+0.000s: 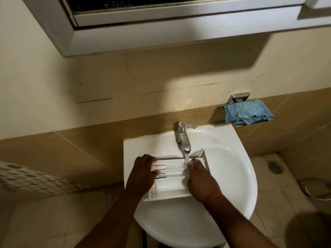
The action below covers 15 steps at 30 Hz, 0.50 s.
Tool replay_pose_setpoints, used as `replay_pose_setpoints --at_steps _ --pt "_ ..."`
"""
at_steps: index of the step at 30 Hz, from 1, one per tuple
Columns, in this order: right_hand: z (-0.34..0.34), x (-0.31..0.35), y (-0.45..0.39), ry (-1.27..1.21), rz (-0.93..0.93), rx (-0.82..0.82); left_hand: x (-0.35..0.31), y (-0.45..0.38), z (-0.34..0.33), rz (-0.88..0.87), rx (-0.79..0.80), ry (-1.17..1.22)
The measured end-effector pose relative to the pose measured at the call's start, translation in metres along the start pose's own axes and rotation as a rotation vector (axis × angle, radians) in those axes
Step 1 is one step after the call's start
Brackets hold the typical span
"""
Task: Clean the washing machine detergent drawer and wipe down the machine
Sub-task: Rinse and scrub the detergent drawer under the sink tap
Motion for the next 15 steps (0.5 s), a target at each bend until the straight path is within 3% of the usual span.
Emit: replay_pose_setpoints --at_steps 3,8,15 --pt "0.005 -0.002 0.002 -0.099 0.008 -0.010 -0.005 0.003 0.026 -0.047 -0.033 -0.039" --pt "0.013 -0.003 0.005 -0.409 -0.044 -0.033 -0.014 0.014 0.053 -0.040 0.052 -0.033" --pt "0.012 -0.039 0.006 -0.808 -0.342 -0.258 -0.041 0.027 0.060 0.061 0.049 0.065"
Point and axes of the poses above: each hand's wrist, its own y-axis away from the middle knuckle, its own z-axis out of the back of the hand, x = y × z, the point moved 8 cm from there along -y, towards the middle knuckle, and after that the axes turned 3 degrees about x, right-handed, at the moved point
